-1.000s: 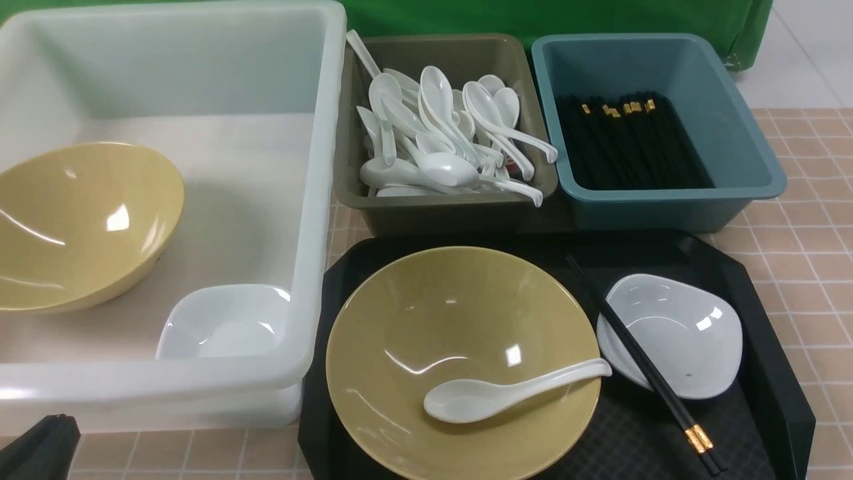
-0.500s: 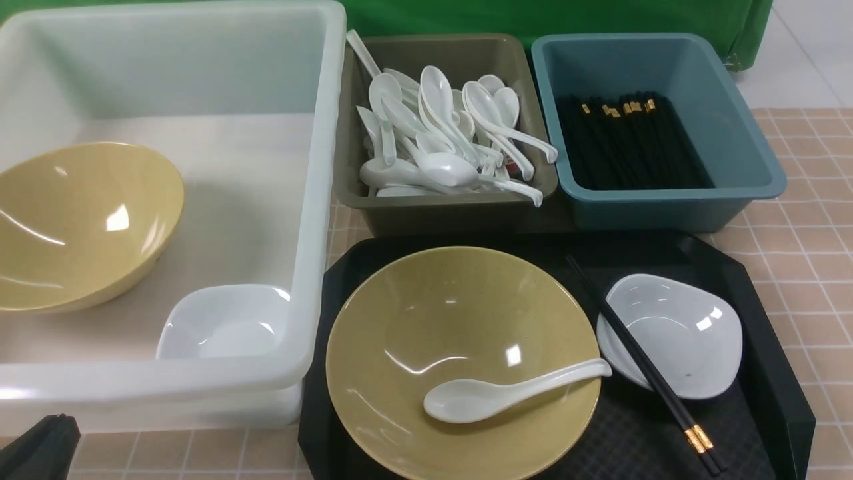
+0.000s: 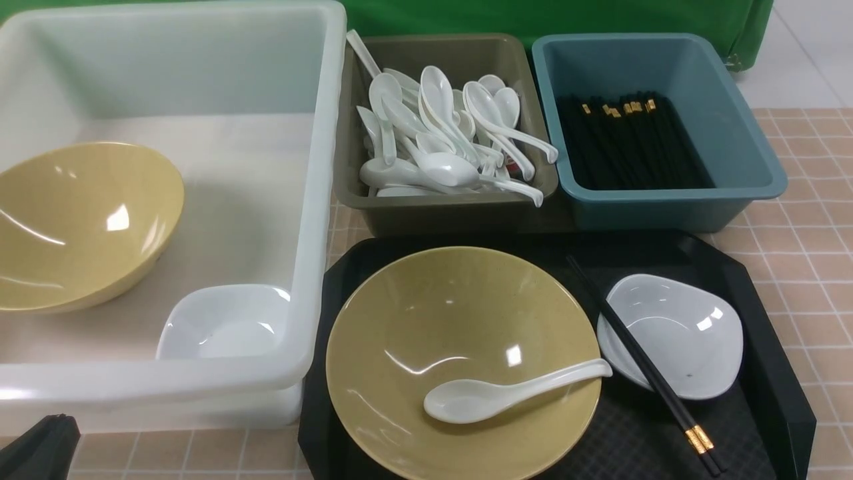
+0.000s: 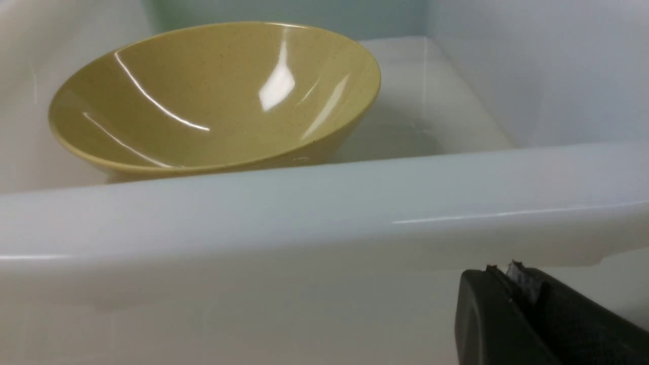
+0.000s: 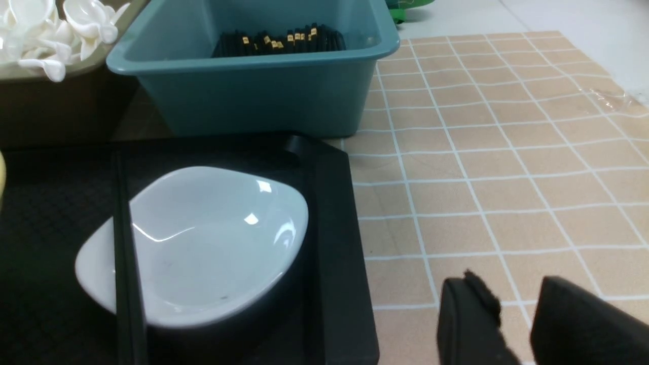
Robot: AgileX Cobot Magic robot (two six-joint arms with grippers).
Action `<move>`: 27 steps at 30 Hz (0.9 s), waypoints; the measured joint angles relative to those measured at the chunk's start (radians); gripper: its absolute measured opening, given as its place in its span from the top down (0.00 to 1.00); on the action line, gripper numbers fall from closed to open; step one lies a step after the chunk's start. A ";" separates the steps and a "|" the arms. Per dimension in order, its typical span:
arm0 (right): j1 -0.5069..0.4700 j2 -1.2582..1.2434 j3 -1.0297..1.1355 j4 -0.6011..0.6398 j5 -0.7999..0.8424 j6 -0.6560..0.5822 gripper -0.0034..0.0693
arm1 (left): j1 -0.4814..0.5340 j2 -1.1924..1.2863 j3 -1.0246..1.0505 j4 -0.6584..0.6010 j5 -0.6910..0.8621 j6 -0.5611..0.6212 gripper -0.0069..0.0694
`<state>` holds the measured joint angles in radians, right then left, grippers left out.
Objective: On brown table put chopsticks spoon bowls plates into blue grey white boxes.
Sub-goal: 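Move the grippers toward the tableware on the black tray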
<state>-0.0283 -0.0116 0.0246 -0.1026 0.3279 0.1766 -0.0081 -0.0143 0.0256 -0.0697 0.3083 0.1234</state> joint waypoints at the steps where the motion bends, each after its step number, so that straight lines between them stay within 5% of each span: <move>1: 0.000 0.000 0.000 0.000 0.000 0.000 0.63 | 0.000 0.000 0.000 0.000 0.000 0.000 0.91; 17: 0.000 0.000 0.000 0.000 -0.008 0.000 0.63 | 0.000 0.000 0.000 -0.048 -0.007 -0.041 0.91; 21: 0.000 0.000 0.000 0.000 -0.008 0.003 0.63 | 0.000 0.000 0.000 -0.202 -0.037 -0.123 0.91; 22: 0.000 0.000 0.000 0.008 -0.009 0.025 0.63 | 0.000 0.000 0.000 -0.327 -0.054 -0.191 0.91; 25: 0.000 0.000 0.001 0.103 -0.022 0.213 0.63 | 0.000 0.000 0.000 -0.548 -0.085 -0.304 0.91; 27: 0.000 0.000 0.001 0.278 -0.042 0.518 0.63 | 0.000 0.000 0.000 -0.768 -0.114 -0.388 0.91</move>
<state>-0.0283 -0.0116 0.0255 0.1759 0.2859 0.6948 -0.0081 -0.0143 0.0256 -0.8374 0.1939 -0.2644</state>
